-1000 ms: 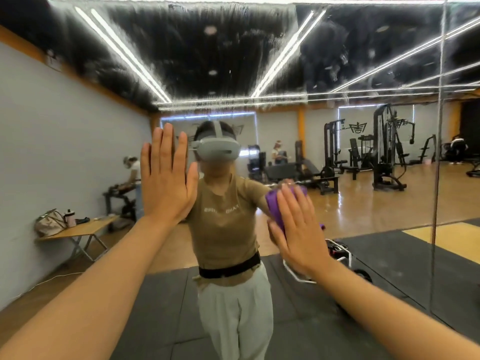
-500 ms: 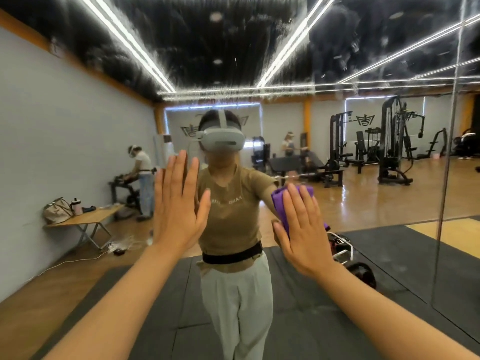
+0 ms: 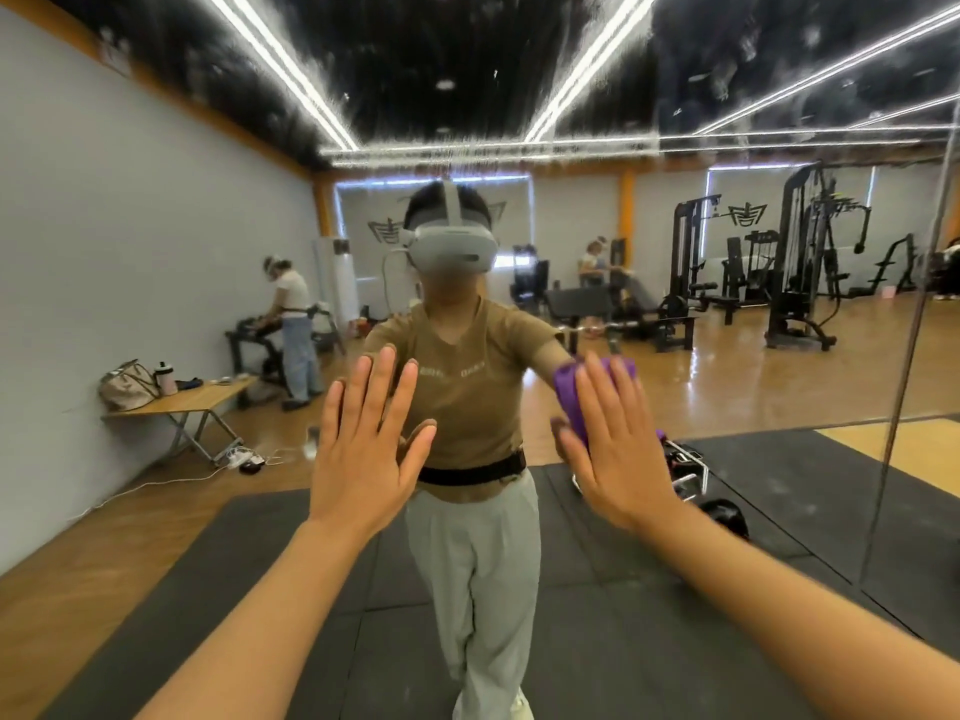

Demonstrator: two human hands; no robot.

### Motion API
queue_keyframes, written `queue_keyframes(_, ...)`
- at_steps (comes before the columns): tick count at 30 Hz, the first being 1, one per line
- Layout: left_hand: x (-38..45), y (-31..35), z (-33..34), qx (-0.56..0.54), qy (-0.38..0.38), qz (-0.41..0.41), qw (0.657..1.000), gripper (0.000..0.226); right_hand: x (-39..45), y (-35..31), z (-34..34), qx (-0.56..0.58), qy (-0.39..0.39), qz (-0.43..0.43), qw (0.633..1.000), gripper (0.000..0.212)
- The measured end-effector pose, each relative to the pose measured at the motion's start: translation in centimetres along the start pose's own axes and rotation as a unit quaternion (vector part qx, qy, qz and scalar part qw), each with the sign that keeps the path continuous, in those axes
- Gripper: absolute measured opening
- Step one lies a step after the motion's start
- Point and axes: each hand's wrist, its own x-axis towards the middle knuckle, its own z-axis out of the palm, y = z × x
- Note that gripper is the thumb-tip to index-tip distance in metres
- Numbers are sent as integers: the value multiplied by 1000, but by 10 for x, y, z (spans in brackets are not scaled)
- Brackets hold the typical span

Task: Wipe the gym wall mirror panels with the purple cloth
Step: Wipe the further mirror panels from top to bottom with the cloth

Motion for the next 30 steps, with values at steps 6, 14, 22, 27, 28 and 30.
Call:
queue_keyframes(6, 0, -3, 3, 1, 0, 1, 1000, 69, 125, 18, -24, -13, 66, -20, 998, 57)
queue_keyframes(14, -2, -4, 6, 11, 21, 11, 1000, 67, -51, 2, 27, -72, -31, -192, 978, 66)
queue_keyframes(22, -2, -4, 7, 15, 20, 11, 1000, 68, -78, 16, 22, -82, -96, -271, 954, 57)
queue_keyframes(27, 0, -4, 7, 21, 22, 13, 999, 67, 64, 27, -16, -56, -73, -279, 956, 54)
queue_keyframes(28, 0, -4, 6, 21, 19, 14, 999, 67, 92, 29, -23, -58, -54, -256, 963, 55)
queue_keyframes(30, 0, -4, 4, 16, 15, 17, 1000, 67, 131, 29, -31, -50, -2, -187, 981, 55)
